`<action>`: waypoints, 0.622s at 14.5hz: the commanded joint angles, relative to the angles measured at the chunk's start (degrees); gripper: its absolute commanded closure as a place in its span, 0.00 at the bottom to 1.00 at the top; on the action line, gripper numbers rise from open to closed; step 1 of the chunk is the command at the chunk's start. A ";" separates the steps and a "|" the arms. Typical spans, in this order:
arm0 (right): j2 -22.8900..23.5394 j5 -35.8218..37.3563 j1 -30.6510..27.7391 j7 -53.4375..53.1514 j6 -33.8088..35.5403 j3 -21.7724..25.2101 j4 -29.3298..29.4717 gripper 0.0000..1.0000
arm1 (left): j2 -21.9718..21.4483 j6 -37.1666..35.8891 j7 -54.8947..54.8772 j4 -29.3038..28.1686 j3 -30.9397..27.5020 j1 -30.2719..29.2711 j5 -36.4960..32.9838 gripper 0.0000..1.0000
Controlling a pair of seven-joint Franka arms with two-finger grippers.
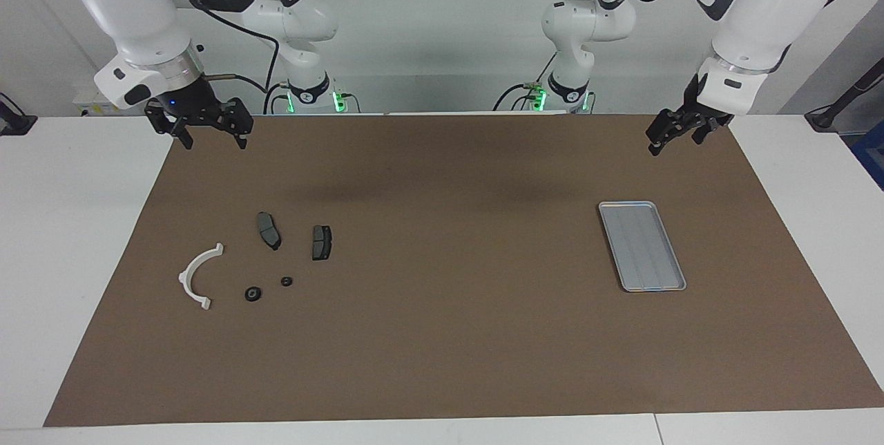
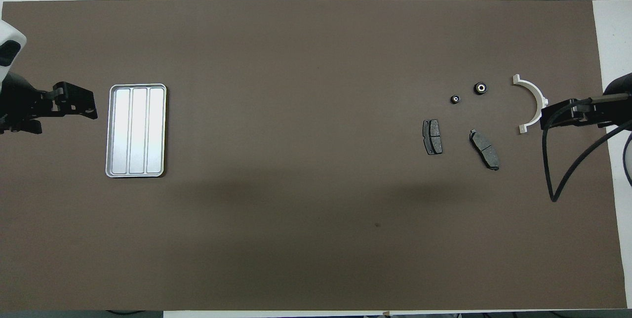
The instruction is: Place bearing gear from tray to pile
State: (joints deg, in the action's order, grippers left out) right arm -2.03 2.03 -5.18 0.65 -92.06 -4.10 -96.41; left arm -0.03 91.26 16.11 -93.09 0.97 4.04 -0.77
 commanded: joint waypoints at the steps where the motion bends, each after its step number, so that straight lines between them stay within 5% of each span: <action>1: -1.58 -0.72 -1.06 -0.38 -1.45 -0.30 -1.94 0.00 | -1.20 0.67 -0.55 -1.22 0.17 -0.62 0.50 0.00; 9: -1.75 -0.72 -0.88 -0.56 0.48 -0.39 1.48 0.00 | -1.20 0.67 -0.55 -1.22 0.17 -0.62 0.50 0.00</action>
State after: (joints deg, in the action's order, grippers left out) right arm -3.07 2.03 -5.55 0.64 -92.32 -4.09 -95.68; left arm -0.03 91.26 16.11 -93.09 0.97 4.04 -0.77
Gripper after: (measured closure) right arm 0.000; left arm 0.000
